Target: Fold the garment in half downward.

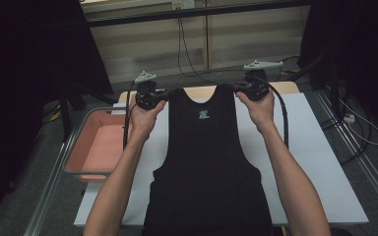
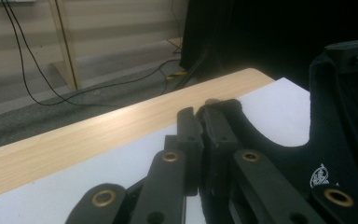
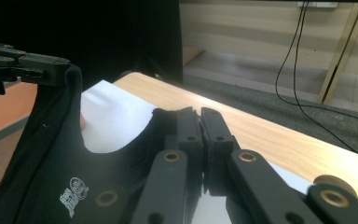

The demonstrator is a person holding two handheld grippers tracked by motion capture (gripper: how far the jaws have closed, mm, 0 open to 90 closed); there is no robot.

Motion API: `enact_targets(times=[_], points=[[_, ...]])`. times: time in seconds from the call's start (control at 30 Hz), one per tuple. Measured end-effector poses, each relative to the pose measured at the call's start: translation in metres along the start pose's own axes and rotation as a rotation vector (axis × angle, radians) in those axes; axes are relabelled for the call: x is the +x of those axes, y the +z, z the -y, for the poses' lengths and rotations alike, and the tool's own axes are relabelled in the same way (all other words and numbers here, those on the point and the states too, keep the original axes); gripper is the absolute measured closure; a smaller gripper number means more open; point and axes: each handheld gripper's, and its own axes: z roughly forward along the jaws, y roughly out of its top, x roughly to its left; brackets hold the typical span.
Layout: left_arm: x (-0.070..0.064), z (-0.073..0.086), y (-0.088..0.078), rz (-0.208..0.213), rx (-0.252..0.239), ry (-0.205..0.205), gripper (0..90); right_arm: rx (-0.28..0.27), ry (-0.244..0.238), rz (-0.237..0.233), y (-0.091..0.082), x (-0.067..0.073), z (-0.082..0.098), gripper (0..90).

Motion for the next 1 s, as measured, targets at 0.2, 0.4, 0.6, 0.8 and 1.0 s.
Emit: enact_targets(times=[0.2,0.4,0.6,0.8,1.0], points=[[-0.001,-0.012,-0.003,-0.009,-0.017,0.012,86.5,-0.011,0.002,0.011,-0.001,-0.002,-0.007,87.9],[-0.003,-0.027,-0.009,-0.010,-0.046,0.022,86.6,-0.034,-0.013,0.023,-0.008,-0.002,-0.023,87.9],[-0.005,-0.042,-0.017,-0.015,-0.070,0.051,86.6,-0.068,-0.028,0.001,-0.015,0.001,-0.038,87.9],[-0.008,-0.059,-0.023,-0.025,-0.094,0.066,86.6,-0.092,-0.048,-0.004,-0.021,0.004,-0.056,87.9],[-0.009,-0.074,-0.026,-0.032,-0.122,0.064,86.6,-0.106,-0.068,0.003,-0.026,0.006,-0.074,87.9]])
